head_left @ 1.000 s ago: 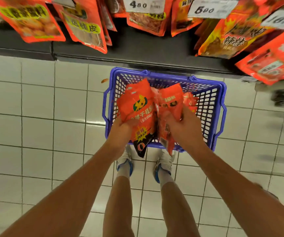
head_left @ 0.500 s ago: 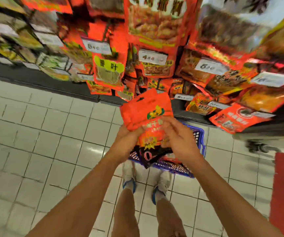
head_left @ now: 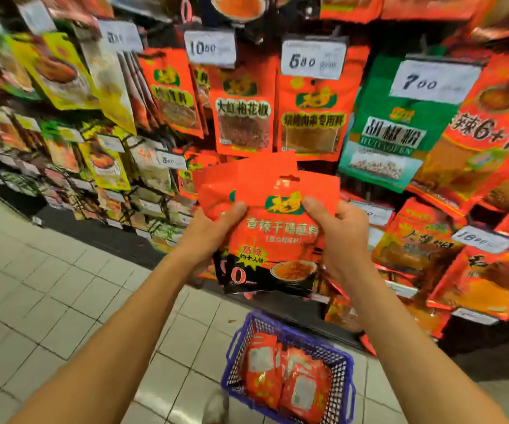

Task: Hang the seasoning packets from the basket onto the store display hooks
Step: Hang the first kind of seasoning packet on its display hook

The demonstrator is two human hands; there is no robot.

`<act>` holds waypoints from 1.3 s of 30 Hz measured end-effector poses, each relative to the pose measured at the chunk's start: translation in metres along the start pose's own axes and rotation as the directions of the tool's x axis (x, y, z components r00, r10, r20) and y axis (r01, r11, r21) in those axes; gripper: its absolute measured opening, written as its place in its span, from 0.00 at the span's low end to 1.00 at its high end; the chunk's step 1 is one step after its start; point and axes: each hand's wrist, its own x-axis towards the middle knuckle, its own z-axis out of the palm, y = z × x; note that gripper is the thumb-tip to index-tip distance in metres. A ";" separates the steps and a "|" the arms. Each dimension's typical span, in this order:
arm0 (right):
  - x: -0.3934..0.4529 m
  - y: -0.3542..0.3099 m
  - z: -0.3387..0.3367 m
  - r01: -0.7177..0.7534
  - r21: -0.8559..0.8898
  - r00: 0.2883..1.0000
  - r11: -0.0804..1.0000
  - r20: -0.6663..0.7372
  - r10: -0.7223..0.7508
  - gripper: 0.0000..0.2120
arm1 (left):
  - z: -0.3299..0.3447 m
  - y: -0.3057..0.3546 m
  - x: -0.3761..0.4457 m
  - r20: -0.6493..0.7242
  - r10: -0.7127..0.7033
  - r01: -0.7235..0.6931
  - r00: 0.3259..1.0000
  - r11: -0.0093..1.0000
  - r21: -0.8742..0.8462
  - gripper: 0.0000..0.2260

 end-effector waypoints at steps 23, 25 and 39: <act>0.143 -0.302 0.192 0.482 -0.196 0.794 0.854 -0.315 -0.520 0.17 | -0.118 0.288 0.094 0.083 0.548 -0.546 0.832 0.836 -0.046 0.16; 0.154 -0.309 0.198 0.470 -0.206 0.787 0.858 -0.343 -0.513 0.16 | -0.112 0.295 0.101 0.120 0.551 -0.549 0.826 0.834 -0.052 0.15; 0.180 -0.306 0.203 0.353 -0.437 0.719 0.827 -0.439 -0.539 0.14 | -0.081 0.308 0.152 0.200 0.508 -0.490 0.838 0.861 -0.134 0.08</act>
